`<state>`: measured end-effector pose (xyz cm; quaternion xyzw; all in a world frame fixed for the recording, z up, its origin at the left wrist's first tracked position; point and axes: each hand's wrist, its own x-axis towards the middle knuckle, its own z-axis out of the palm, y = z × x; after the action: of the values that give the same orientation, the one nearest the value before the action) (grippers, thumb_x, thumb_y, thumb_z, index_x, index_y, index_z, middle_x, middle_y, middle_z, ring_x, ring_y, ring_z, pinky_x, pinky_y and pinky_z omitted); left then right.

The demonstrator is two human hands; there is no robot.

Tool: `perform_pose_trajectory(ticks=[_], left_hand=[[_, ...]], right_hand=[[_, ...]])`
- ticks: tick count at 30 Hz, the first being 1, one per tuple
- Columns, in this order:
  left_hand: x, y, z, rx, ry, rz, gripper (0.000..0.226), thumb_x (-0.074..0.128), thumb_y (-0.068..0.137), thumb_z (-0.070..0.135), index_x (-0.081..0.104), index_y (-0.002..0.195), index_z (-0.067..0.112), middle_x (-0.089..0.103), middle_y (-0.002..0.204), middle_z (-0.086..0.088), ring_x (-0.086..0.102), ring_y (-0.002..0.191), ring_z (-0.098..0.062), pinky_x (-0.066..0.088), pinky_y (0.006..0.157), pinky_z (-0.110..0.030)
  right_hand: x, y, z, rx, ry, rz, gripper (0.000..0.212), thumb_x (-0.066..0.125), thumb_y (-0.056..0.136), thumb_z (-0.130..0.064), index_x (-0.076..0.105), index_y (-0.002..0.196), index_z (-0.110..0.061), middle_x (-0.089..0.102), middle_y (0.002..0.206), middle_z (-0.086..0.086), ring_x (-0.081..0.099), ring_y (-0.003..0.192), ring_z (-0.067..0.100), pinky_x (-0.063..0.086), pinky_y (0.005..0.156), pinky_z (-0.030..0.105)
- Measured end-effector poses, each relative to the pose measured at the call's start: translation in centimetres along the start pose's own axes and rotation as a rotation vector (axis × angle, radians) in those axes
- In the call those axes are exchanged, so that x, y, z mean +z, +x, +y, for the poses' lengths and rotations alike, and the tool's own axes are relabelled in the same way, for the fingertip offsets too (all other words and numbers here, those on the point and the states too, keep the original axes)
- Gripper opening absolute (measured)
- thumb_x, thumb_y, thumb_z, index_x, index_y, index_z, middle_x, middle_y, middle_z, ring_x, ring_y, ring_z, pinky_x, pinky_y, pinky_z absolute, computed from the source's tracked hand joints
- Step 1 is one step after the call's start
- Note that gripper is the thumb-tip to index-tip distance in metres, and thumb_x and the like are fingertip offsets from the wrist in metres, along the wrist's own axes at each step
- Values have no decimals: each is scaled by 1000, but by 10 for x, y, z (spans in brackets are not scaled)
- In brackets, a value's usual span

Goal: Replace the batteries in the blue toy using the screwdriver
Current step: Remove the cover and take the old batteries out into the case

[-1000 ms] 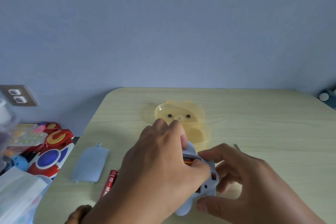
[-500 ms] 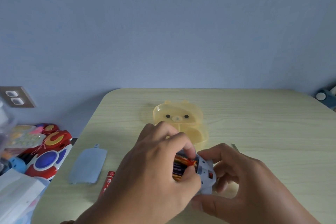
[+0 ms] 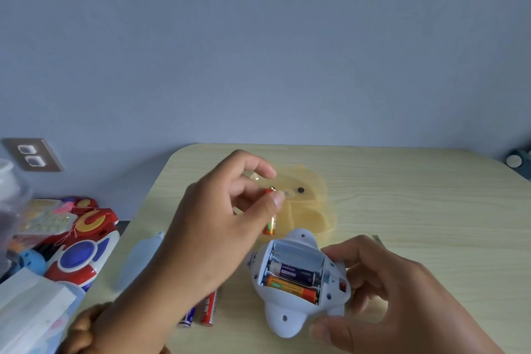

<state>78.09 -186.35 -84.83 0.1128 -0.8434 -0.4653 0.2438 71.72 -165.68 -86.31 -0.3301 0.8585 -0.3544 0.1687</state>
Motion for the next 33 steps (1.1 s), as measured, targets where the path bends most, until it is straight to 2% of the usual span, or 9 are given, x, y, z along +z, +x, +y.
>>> perform_pose_trajectory(ticks=[2, 5, 8, 11, 14, 17, 21, 25, 33], left_hand=[[-7, 11, -4, -78, -67, -26, 6, 66, 93, 23, 67, 92, 29, 80, 82, 4, 75, 69, -15, 61, 68, -39], [-14, 25, -12, -262, -344, -115, 8, 68, 93, 13, 71, 101, 14, 80, 88, -11, 77, 74, -27, 61, 66, -37], [-18, 33, -24, -319, -500, -234, 39, 77, 79, 6, 69, 116, 12, 78, 103, -16, 73, 85, -24, 62, 74, -31], [-20, 37, -33, -200, -214, -250, 45, 84, 78, 7, 71, 115, 29, 78, 105, 0, 76, 91, -19, 59, 91, -39], [-20, 41, -34, -78, 76, -209, 44, 88, 74, 27, 71, 113, 38, 75, 97, 8, 74, 84, -5, 59, 82, -25], [-20, 49, -37, 74, 307, -225, 53, 87, 64, 49, 72, 113, 39, 68, 101, 19, 65, 95, 1, 56, 80, -25], [-17, 48, -41, 73, 406, -309, 53, 84, 68, 52, 68, 118, 41, 65, 102, 27, 56, 100, 10, 51, 84, -22], [-14, 46, -42, 58, 445, -348, 46, 79, 75, 52, 64, 117, 43, 55, 100, 33, 45, 96, 27, 41, 74, -12], [-17, 43, -48, 31, 350, -415, 38, 82, 77, 44, 68, 111, 41, 56, 111, 26, 55, 97, 17, 50, 76, -9]], right_hand=[[1, 0, -1, -4, -1, 4, 63, 79, 43, -60, 58, 102, -53, 71, 85, -16, 66, 74, 9, 52, 68, 15], [2, 1, -1, -6, 6, 19, 63, 79, 42, -60, 58, 101, -53, 71, 82, -16, 66, 72, 10, 52, 66, 16], [2, 2, -1, -1, 17, 15, 65, 79, 39, -60, 58, 101, -53, 72, 82, -15, 66, 70, 10, 53, 66, 18], [2, 2, -1, -1, 21, 9, 63, 79, 41, -57, 58, 101, -54, 72, 84, -14, 67, 72, 10, 54, 68, 20], [1, 2, -1, 12, 20, -4, 65, 79, 41, -58, 57, 102, -55, 72, 86, -12, 67, 75, 10, 54, 69, 20], [1, 1, 0, 12, 16, -1, 66, 79, 40, -59, 58, 103, -54, 72, 86, -11, 66, 74, 11, 54, 70, 21], [1, 2, 1, 1, 22, -6, 66, 80, 42, -59, 58, 104, -53, 72, 86, -13, 66, 72, 11, 54, 72, 23], [1, 3, 4, -5, 17, -8, 67, 79, 41, -60, 57, 105, -56, 72, 86, -12, 66, 75, 12, 55, 72, 22], [-3, 3, 5, -24, -9, -39, 64, 88, 52, -53, 57, 108, -54, 70, 94, -18, 66, 77, 10, 53, 71, 17]])
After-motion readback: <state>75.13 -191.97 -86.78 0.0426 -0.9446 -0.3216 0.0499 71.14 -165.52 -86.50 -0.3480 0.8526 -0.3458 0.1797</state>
